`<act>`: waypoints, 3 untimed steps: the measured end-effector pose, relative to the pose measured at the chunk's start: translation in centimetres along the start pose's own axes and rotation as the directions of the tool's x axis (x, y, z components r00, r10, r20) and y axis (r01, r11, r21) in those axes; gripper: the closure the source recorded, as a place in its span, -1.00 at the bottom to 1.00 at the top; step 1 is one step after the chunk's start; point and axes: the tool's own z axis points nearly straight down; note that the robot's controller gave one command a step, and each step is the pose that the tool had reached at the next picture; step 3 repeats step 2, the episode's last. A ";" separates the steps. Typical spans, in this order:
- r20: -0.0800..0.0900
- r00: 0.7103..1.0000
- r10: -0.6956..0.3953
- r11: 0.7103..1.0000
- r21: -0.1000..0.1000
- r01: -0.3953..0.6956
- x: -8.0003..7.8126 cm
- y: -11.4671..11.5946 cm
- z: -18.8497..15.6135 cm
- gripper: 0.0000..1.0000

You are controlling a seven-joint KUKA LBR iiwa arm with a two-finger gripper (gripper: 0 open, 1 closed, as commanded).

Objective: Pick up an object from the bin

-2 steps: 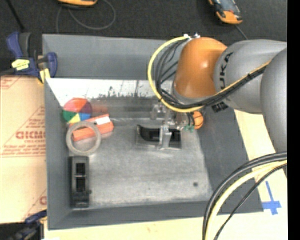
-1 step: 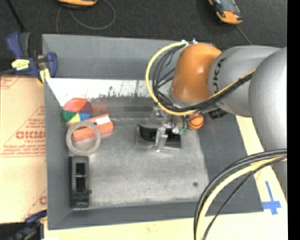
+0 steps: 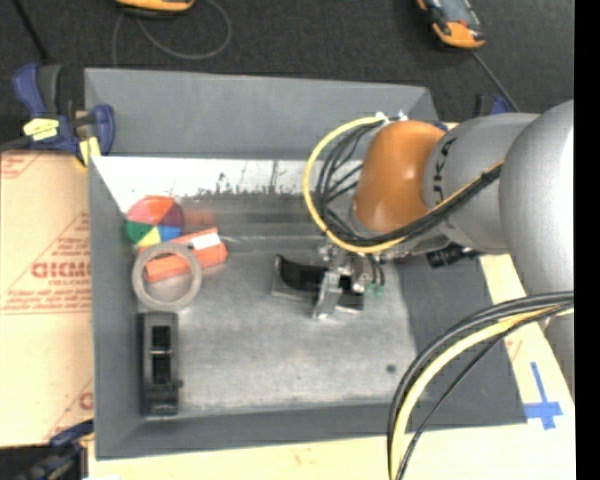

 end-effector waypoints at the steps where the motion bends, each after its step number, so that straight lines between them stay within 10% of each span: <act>1: 0.000 1.000 0.000 1.000 0.000 0.000 0.0 0.0 0.0 1.00; 2: -0.003 1.000 0.026 1.000 -0.002 -0.026 1.4 1.9 -17.4 1.00; 3: -0.003 1.000 0.026 1.000 -0.002 -0.026 1.4 1.9 -17.4 1.00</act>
Offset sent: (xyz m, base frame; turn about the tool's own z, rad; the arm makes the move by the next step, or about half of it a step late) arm -0.0123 0.0219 0.1730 0.0298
